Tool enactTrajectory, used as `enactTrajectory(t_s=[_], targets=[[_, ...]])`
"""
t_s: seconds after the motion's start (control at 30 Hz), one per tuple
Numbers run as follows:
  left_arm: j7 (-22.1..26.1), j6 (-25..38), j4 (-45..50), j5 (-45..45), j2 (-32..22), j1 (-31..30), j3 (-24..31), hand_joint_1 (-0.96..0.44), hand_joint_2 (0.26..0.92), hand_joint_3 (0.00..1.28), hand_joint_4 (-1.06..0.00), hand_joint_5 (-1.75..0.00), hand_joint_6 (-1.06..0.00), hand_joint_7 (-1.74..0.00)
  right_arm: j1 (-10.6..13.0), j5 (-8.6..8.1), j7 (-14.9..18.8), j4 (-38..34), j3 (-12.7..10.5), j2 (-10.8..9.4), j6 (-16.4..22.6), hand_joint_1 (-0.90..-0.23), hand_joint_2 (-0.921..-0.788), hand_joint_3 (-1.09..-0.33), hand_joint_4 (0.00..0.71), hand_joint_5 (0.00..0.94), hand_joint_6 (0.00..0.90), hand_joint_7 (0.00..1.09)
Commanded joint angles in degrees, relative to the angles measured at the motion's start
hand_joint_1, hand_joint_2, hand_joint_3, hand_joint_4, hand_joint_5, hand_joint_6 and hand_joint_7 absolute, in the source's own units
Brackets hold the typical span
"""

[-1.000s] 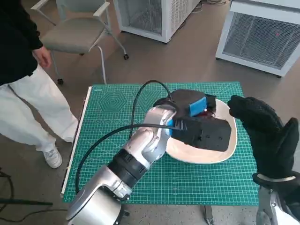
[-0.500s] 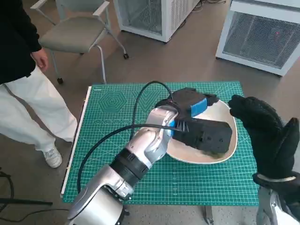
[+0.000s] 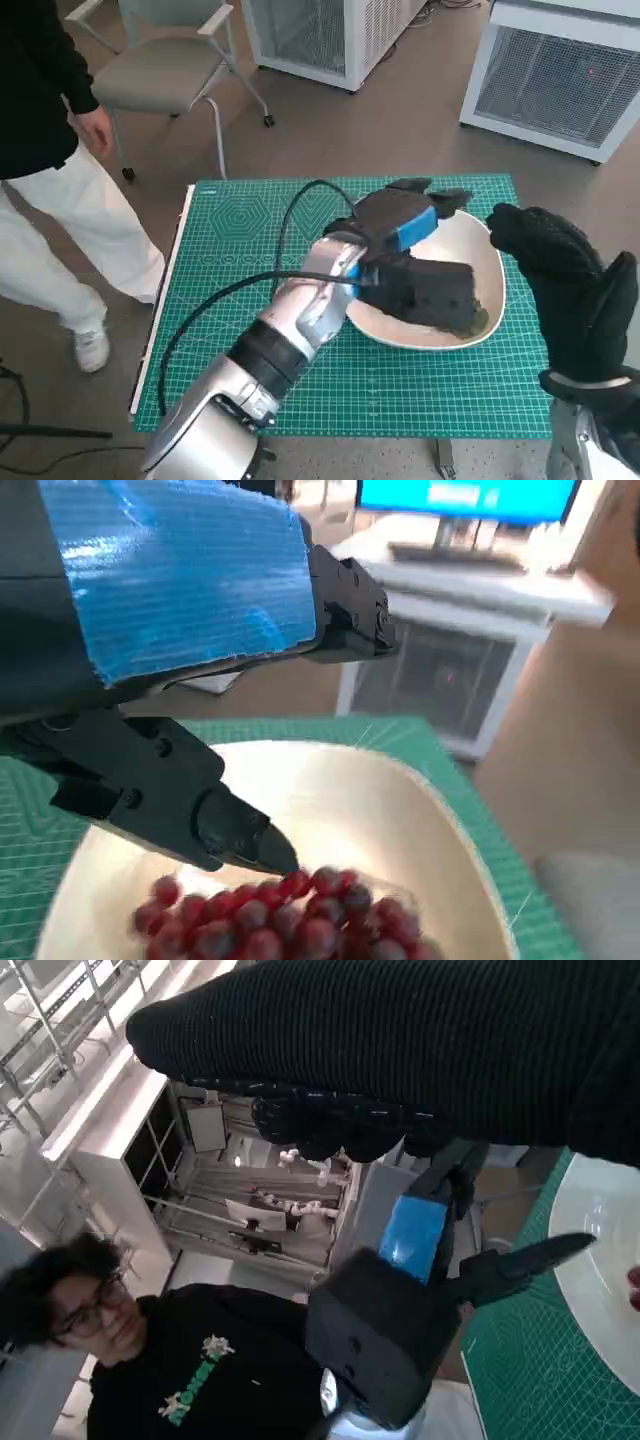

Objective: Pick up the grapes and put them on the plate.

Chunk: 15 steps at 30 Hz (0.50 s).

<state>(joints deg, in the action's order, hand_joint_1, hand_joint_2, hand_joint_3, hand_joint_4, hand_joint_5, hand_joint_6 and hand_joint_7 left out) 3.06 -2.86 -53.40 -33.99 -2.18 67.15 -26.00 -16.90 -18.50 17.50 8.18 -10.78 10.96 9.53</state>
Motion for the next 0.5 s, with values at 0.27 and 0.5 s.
enactTrajectory(t_s=[0.27,0.5], targets=[[-2.2,-14.0,2.2,12.3,-7.4,-7.9,12.1,-0.48,0.917,0.09,-0.21,-0.01,-0.31,-0.02,1.2,-0.2,0.2,-0.3,-0.3,0.6,-0.7,-0.556,-0.921,-0.577,0.441,0.068,0.088,0.7],[13.1,-16.6,2.5,33.0,-8.7,-13.4,25.5,-0.5,0.921,0.1,-0.22,-0.01,-0.3,-0.01,1.1,-0.39,0.3,-0.3,-0.7,1.2,-0.8,-0.555,-0.921,-0.576,0.443,0.067,0.089,0.7]])
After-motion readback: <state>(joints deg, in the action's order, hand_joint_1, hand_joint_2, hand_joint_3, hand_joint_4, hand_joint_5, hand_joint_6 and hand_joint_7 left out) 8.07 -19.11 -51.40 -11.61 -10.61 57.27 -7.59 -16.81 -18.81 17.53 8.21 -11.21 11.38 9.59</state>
